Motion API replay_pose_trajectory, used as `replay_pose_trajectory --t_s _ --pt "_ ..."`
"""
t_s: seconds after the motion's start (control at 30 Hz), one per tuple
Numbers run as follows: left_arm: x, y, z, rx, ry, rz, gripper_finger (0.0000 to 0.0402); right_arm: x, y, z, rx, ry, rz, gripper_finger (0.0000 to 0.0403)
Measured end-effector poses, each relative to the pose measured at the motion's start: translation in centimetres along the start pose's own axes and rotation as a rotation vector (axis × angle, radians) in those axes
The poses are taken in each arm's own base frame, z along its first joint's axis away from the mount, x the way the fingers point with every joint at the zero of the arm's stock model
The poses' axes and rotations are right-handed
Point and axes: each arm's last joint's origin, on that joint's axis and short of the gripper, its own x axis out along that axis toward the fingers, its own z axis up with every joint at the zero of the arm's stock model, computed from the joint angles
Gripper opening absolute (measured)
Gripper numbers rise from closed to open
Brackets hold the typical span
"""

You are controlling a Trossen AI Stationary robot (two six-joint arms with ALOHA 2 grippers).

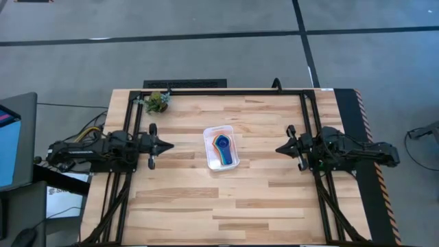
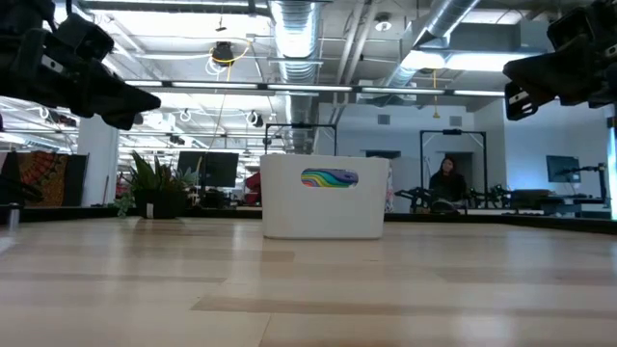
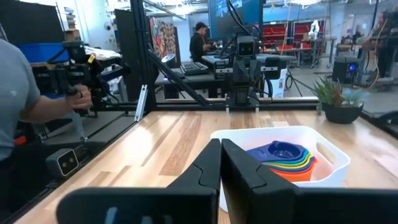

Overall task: Nest measuring cups in basket
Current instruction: Return to Home Position

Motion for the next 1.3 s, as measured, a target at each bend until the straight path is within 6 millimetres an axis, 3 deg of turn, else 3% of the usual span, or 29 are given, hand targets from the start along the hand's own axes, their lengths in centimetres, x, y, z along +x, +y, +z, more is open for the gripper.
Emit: replay_pose_trajectory --t_s 1.3 --pt "0.13 -0.01 -0.21 0.003 0.018 -0.001 0.0006 0.02 -0.02 -0.05 0.031 0.004 -0.002 0.0039"
